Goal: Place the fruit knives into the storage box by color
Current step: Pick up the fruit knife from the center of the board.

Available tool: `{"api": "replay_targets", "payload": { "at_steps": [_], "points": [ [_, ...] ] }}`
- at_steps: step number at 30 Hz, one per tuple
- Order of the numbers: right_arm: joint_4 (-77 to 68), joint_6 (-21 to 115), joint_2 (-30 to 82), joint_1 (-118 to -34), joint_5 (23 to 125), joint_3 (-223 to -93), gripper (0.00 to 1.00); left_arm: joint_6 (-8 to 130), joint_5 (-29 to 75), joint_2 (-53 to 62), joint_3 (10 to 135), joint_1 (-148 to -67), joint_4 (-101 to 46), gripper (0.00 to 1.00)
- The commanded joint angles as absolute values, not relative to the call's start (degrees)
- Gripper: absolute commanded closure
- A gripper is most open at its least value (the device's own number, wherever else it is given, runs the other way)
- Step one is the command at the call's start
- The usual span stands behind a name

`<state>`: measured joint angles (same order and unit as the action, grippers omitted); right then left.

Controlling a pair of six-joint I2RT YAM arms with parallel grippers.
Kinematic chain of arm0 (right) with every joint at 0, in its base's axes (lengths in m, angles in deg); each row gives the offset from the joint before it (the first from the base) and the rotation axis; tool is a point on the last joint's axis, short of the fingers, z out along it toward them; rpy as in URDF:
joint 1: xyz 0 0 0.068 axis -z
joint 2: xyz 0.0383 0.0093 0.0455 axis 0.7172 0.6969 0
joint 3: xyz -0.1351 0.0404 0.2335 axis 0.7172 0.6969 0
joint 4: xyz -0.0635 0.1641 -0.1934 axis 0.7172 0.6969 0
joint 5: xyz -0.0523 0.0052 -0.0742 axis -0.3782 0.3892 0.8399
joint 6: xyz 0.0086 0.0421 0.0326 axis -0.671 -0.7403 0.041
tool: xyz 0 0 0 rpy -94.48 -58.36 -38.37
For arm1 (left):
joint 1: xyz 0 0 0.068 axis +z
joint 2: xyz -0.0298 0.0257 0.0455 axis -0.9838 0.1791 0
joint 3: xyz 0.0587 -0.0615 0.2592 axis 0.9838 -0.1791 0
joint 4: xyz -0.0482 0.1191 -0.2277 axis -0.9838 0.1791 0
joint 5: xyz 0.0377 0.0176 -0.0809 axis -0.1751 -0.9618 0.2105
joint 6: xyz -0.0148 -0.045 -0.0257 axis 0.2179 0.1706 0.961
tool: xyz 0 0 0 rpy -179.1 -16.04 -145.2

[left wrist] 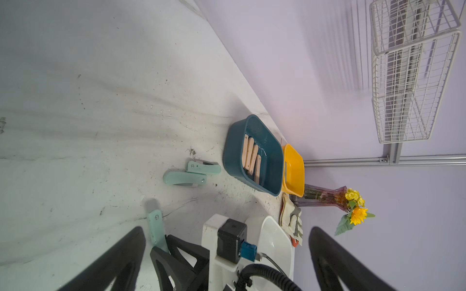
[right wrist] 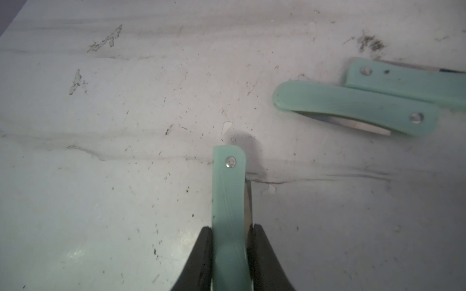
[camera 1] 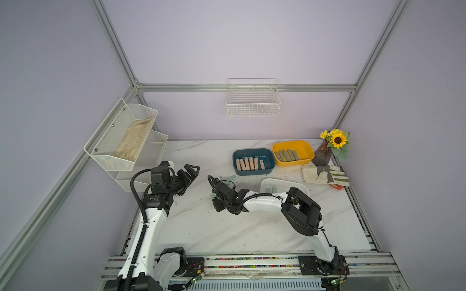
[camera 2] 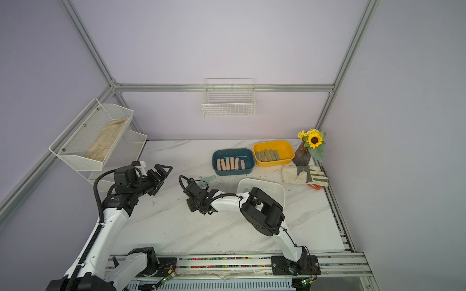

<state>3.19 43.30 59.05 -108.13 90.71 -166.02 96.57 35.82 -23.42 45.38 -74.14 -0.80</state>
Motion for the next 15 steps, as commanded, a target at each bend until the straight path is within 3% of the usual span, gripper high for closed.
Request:
{"api": "replay_targets", "payload": {
  "at_steps": [1,7,15],
  "points": [
    [2.6,41.3,54.5,-107.8,92.4,-164.4,0.79,99.1,38.4,-24.7,41.4,-76.4,-4.2,0.00],
    [2.2,39.9,48.3,-105.8,94.6,-159.9,0.79,102.5,33.8,-23.0,39.8,-86.1,-8.5,0.00],
    [2.9,36.7,36.7,-100.0,97.2,-151.1,0.79,104.6,30.9,-12.7,45.7,-98.2,-15.5,0.00]
  ]
}}
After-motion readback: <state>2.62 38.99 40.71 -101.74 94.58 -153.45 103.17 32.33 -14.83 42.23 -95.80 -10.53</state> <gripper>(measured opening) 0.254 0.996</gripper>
